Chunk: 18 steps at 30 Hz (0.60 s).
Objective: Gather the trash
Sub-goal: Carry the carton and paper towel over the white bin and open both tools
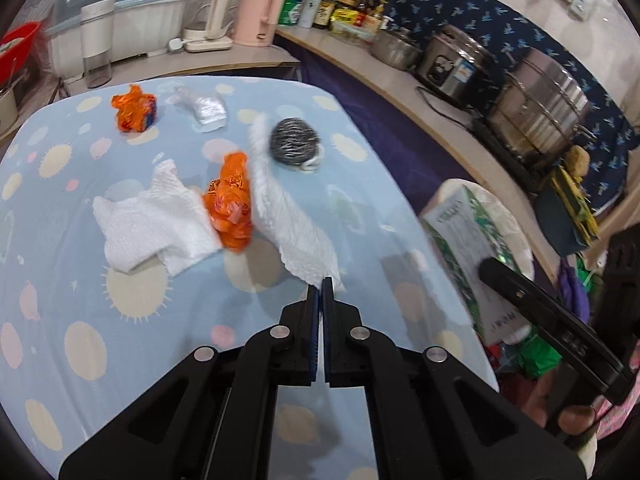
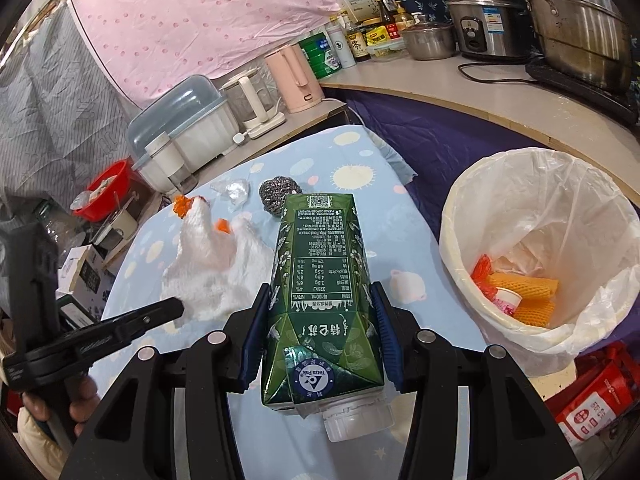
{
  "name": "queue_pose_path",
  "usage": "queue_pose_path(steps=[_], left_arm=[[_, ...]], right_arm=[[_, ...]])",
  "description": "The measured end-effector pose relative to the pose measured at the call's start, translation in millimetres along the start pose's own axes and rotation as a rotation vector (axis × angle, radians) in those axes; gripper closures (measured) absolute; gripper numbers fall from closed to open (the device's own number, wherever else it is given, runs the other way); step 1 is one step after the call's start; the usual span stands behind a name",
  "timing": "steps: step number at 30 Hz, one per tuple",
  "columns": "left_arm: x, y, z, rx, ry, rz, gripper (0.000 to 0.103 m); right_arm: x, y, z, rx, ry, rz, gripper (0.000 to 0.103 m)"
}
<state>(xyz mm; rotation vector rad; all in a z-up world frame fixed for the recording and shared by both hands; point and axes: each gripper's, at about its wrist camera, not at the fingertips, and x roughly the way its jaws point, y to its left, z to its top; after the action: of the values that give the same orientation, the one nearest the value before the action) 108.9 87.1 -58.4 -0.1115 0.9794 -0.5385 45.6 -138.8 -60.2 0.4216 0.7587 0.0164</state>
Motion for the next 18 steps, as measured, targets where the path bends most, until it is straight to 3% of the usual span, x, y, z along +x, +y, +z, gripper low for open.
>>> queue_pose_path(steps=[9, 18], left_arm=[[-21.3, -55.1, 0.7, 0.095, -0.015, -0.096, 0.102], [-20.4, -119.0, 26.8, 0.193, -0.039, -0.195, 0.102]], right_arm=[[-32.7, -18.2, 5.4, 0.055, -0.036, -0.044, 0.056], [-67.3, -57.0, 10.7, 0.131, -0.096, -0.110, 0.056]])
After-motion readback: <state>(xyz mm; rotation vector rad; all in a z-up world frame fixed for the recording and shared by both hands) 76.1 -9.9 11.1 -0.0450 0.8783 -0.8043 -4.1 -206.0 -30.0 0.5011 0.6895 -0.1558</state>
